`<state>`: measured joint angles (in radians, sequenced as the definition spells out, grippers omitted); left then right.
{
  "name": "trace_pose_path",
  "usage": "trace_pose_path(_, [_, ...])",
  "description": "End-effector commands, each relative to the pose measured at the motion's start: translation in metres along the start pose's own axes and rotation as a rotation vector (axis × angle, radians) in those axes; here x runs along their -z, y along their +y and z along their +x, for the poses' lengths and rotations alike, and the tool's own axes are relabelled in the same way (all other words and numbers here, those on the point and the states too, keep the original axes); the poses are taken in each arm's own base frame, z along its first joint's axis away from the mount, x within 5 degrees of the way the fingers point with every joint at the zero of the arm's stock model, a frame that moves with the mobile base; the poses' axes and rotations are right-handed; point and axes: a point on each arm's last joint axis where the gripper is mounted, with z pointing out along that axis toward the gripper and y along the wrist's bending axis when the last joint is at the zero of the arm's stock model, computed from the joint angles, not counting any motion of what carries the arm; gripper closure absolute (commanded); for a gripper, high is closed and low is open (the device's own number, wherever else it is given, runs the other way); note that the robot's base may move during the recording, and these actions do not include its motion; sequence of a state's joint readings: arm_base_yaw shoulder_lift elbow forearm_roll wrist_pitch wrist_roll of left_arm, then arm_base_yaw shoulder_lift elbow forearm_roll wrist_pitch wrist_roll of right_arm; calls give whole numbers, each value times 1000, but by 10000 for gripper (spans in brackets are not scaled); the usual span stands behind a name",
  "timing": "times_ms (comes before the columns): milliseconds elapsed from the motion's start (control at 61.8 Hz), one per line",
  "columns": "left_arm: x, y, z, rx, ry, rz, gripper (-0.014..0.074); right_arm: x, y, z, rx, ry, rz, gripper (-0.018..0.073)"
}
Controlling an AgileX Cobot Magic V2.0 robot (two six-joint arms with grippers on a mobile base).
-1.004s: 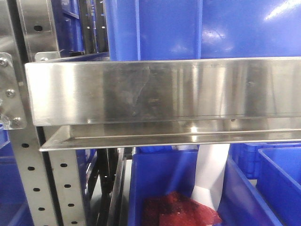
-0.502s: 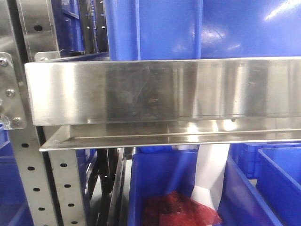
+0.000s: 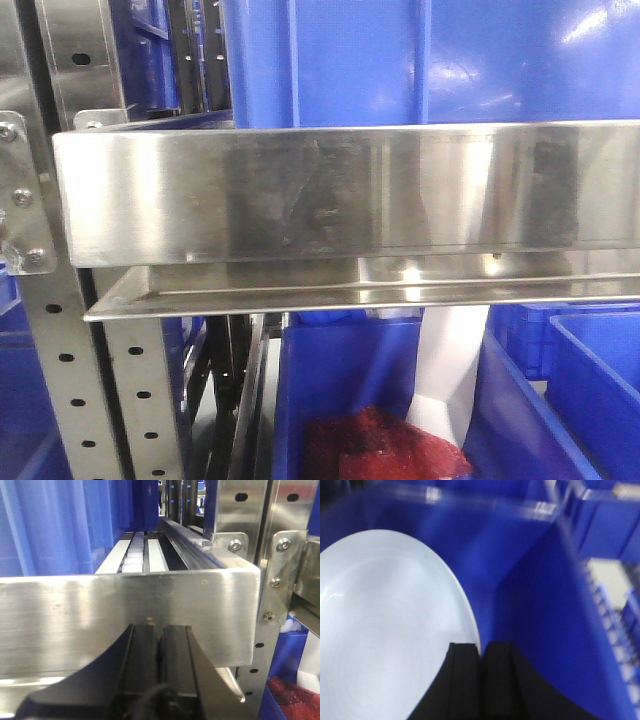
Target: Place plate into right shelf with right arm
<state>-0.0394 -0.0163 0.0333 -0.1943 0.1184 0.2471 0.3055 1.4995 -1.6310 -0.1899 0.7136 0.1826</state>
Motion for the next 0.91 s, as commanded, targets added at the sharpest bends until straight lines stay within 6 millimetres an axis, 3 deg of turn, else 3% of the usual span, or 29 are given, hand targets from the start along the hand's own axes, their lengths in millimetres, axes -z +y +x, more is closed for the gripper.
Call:
trace_pose_path(0, [1,1,-5,8,-85,-14,643,6,0,-18,-26,-115,-20,530])
trace_pose_path(146, [1,1,-5,8,-85,-14,643,-15,2,-11,-21,-76,-20,530])
trace_pose_path(340, [1,1,-5,8,-85,-14,643,-24,3,-7,-19,-51,-18,489])
trace_pose_path(405, [1,1,-5,8,-85,-14,643,-24,3,-7,-19,-51,-18,415])
trace_pose_path(567, [1,1,-5,8,-85,-14,643,-24,3,-6,-19,-40,-16,76])
trace_pose_path(664, [1,1,-5,8,-85,-14,643,-18,2,-7,-20,-39,-14,-39])
trace_pose_path(891, [1,1,-5,8,-85,-14,643,33,-1,-21,-68,-122,-46,61])
